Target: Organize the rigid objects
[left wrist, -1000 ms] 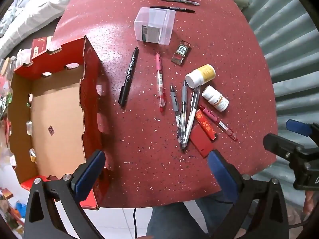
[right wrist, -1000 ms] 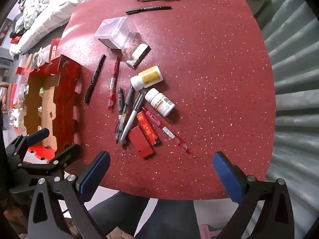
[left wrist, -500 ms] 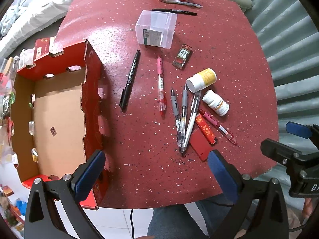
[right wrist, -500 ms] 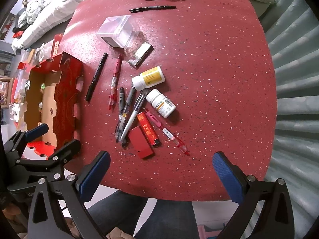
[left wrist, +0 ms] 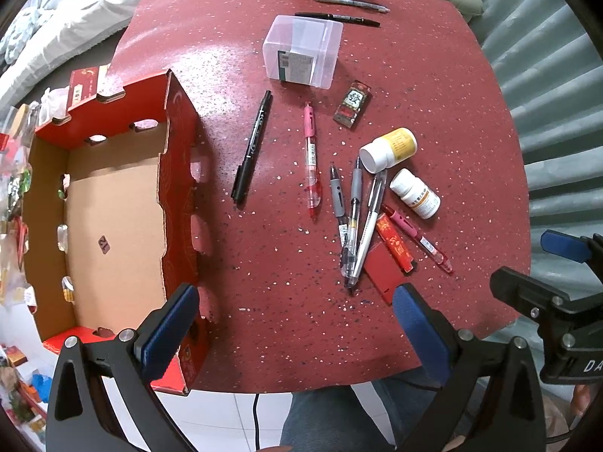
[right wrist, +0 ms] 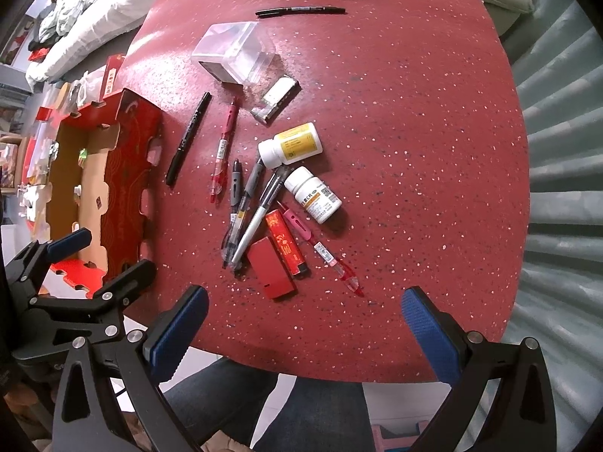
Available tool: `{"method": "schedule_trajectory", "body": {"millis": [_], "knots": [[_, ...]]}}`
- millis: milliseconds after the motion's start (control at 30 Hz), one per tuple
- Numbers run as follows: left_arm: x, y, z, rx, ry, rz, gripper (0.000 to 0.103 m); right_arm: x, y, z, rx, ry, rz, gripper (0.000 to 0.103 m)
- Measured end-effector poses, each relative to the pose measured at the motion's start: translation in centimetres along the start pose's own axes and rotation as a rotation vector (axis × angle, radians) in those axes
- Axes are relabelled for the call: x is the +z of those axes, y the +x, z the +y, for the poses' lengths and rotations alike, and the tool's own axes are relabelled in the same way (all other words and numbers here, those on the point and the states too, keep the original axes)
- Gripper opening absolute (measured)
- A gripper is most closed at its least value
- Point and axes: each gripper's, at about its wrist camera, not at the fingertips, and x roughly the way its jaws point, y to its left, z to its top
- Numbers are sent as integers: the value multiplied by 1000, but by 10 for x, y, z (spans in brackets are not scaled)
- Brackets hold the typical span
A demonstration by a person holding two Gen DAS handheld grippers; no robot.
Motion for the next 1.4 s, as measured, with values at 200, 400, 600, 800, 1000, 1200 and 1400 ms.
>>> {"method": "schedule_trajectory", "body": {"millis": [200, 400, 600, 800, 1000, 1200, 1400], "knots": [[1, 0, 0, -14, 2, -15, 103, 3, 0, 6, -7, -26, -11, 103], [2, 1, 1, -25, 5, -21, 103, 6, 0, 8, -18, -36, -4, 103], [5, 1, 3, -27, 2, -33, 103, 10, 0, 10, -15, -48, -10, 103], [8, 2, 5, -29, -5, -32, 103, 13, 1, 12, -17, -58, -5, 103], [9, 4, 5, -41, -9, -23, 103, 15, 3, 12, -20, -62, 2, 103], [12, 6, 3, -29, -8, -16, 103, 17, 4, 11, -17, -63, 6, 103], [16, 8, 1, -21, -2, -11, 103, 20, 7, 8, -16, -57, 14, 103]]}}
